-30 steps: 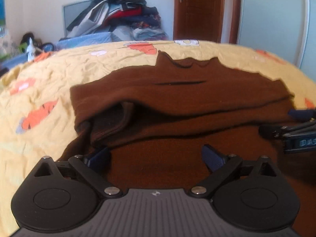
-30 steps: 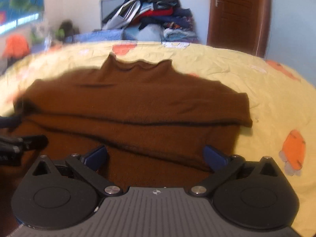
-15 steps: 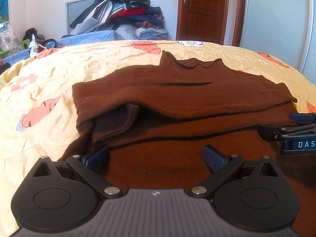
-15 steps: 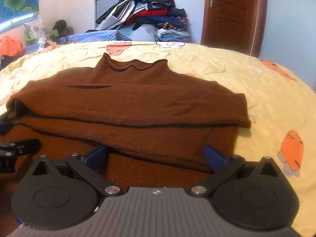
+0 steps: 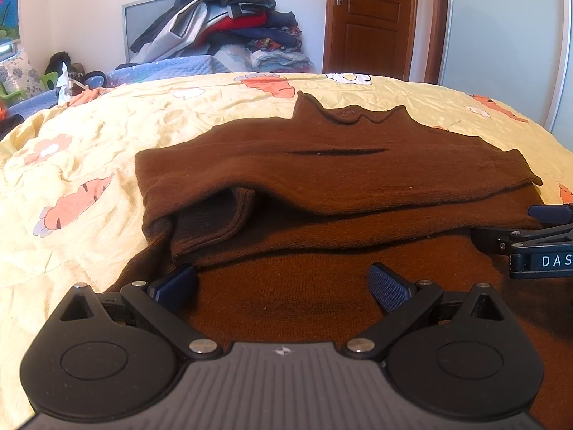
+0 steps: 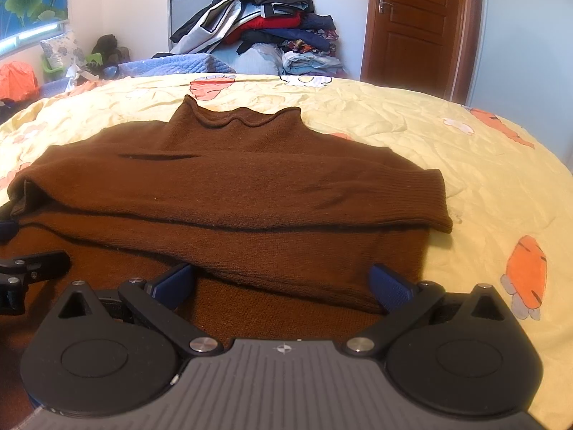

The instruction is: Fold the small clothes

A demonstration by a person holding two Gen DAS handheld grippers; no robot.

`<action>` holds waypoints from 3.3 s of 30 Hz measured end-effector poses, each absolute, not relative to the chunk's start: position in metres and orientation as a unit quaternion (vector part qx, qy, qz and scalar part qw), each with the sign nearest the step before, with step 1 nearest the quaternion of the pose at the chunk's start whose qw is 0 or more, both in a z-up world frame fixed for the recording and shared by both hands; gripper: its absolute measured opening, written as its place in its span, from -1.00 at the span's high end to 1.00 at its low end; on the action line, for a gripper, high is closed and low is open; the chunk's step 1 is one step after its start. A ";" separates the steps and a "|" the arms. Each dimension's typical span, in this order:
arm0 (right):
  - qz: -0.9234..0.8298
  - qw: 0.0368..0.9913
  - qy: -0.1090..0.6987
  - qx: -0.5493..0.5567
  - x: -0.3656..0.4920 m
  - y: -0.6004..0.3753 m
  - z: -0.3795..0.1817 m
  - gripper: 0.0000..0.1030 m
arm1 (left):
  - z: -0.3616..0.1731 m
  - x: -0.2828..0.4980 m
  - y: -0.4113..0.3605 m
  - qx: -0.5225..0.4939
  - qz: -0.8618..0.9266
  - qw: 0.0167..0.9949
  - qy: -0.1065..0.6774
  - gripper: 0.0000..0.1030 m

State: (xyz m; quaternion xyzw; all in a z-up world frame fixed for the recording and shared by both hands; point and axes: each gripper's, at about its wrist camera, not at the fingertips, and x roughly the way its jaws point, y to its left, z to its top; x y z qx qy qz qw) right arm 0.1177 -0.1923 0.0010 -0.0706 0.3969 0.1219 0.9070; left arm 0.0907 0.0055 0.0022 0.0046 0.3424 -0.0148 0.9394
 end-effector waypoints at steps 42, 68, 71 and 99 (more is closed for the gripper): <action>0.117 0.908 0.395 -0.073 0.116 -0.192 0.002 -1.00 | 0.003 0.083 0.006 0.000 0.003 0.940 0.340 -1.00; 0.160 0.869 0.451 0.123 -0.033 -0.325 0.054 -1.00 | 0.017 -0.071 0.100 -0.108 0.002 0.922 0.373 -1.00; 0.192 0.833 0.478 0.204 -0.026 -0.343 0.047 -0.89 | 0.020 -0.065 0.109 -0.164 -0.065 0.905 0.386 -0.99; 0.299 0.704 0.569 0.303 -0.054 -0.353 0.033 -0.26 | 0.027 -0.108 0.125 -0.260 -0.189 0.843 0.431 -0.81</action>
